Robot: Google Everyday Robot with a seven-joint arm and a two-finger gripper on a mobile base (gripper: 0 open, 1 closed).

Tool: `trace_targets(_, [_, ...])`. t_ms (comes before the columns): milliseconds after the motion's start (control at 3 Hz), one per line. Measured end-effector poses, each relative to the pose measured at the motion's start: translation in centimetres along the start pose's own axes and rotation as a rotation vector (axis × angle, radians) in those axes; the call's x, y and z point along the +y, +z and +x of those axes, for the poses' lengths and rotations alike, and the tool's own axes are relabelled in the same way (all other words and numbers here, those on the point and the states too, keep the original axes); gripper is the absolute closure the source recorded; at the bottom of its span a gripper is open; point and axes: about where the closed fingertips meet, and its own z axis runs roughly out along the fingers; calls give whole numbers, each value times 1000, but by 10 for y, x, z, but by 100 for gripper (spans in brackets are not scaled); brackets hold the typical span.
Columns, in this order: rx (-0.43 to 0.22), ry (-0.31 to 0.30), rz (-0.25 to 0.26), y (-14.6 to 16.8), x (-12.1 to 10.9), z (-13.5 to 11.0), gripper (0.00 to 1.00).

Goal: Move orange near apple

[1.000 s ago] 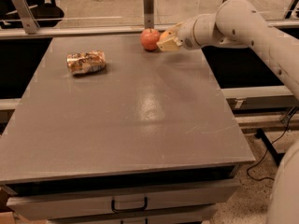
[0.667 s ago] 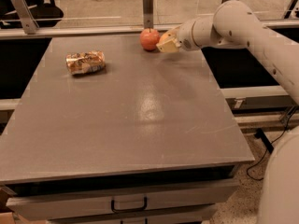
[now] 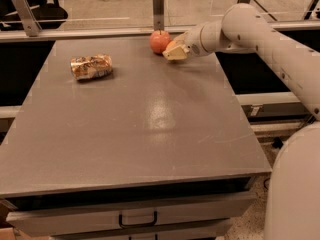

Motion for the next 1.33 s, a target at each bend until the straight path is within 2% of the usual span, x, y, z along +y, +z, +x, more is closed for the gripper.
trace_targets(333, [-2, 6, -18, 8, 4, -1, 0])
trace_targets(667, [-7, 8, -31, 13, 8, -5, 0])
trace_targets(1000, [-47, 19, -6, -8, -2, -10, 0])
trace_targets(1333, [-152, 24, 44, -73, -25, -22, 0])
